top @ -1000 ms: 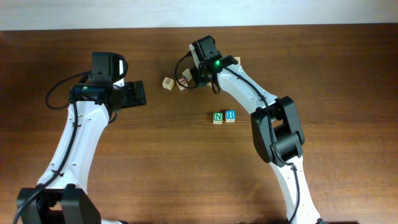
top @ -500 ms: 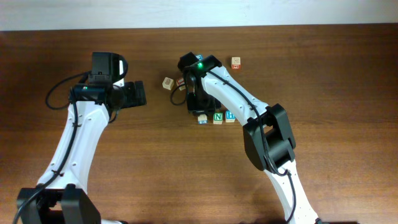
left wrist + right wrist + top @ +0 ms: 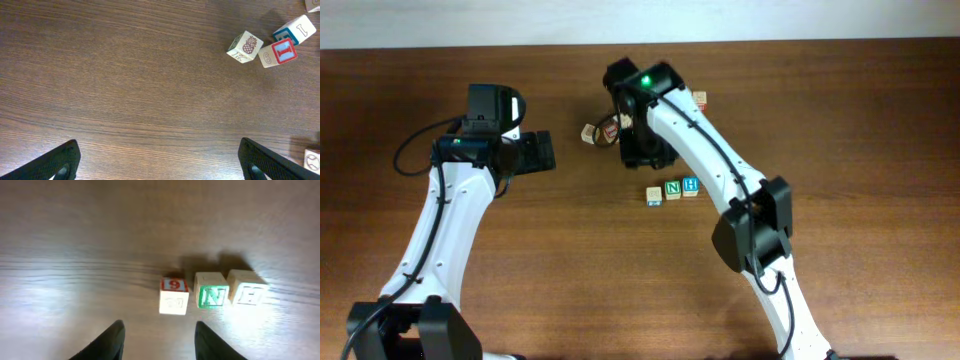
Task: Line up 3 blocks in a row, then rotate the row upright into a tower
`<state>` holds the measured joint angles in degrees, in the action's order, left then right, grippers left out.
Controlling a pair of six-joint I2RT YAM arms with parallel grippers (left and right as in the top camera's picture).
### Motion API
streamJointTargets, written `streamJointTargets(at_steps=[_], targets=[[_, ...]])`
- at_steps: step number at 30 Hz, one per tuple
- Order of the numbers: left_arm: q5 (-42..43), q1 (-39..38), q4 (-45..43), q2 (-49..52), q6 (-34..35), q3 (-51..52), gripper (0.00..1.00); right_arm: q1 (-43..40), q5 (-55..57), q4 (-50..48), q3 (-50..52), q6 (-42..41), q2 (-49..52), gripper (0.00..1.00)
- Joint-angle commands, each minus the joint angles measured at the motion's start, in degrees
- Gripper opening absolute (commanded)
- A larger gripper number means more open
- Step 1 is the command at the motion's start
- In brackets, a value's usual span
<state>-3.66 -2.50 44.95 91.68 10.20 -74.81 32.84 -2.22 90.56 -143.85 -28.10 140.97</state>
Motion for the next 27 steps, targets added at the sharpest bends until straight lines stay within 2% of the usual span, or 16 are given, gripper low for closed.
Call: streamJointTargets(at_steps=[1,2,7,10,12,13,15,18,20,21,22,24,27], targets=[[3.3,-0.1,3.1,-0.9,0.7,-5.2,0.99,-0.1,-6.4,6.8,-17.9,6.9,-2.7,0.48],[3.9,-0.1,4.3,-2.3,0.7,-6.6,0.99,-0.3,-7.7,6.8,-21.9,6.6,-6.0,0.49],[8.9,-0.1,4.9,-4.2,0.7,-6.7,1.0,-1.9,-7.6,6.8,-20.5,6.2,-23.1,0.48],[8.9,-0.1,6.6,-4.2,1.1,-6.7,0.99,-1.9,-2.1,6.8,-6.3,0.6,-29.1,0.49],[8.8,-0.1,7.6,-4.2,1.1,-6.7,0.98,-4.0,1.4,6.5,10.2,-3.9,-29.7,0.49],[8.8,-0.1,7.7,-4.2,1.1,-6.6,0.97,-6.1,1.2,4.8,18.1,-3.4,-29.7,0.48],[8.8,-0.1,7.2,-4.2,1.1,-5.9,0.91,-7.3,-2.1,-2.8,31.6,-0.4,-29.7,0.43],[8.8,-0.1,6.8,-3.8,1.1,-5.5,0.9,-4.9,-2.1,-14.3,45.1,-0.4,-29.7,0.42],[5.8,-0.1,6.0,-3.6,1.1,-5.5,0.92,-1.8,-2.1,-24.3,53.9,-0.4,-29.7,0.37],[2.5,-0.1,5.9,-3.6,1.2,-5.5,0.92,0.0,-2.1,-29.2,57.2,-0.4,-29.7,0.32],[-2.5,0.2,6.0,-3.6,4.2,-5.5,0.93,2.5,-2.3,-35.3,60.6,0.0,-29.6,0.18],[-3.9,1.4,5.1,-3.6,4.9,-5.5,0.94,4.7,-2.3,-39.1,61.4,0.6,-27.9,0.11],[-3.9,1.7,5.1,-3.6,4.9,-5.5,0.94,5.0,-2.3,-44.0,61.4,0.7,-24.1,0.1]])
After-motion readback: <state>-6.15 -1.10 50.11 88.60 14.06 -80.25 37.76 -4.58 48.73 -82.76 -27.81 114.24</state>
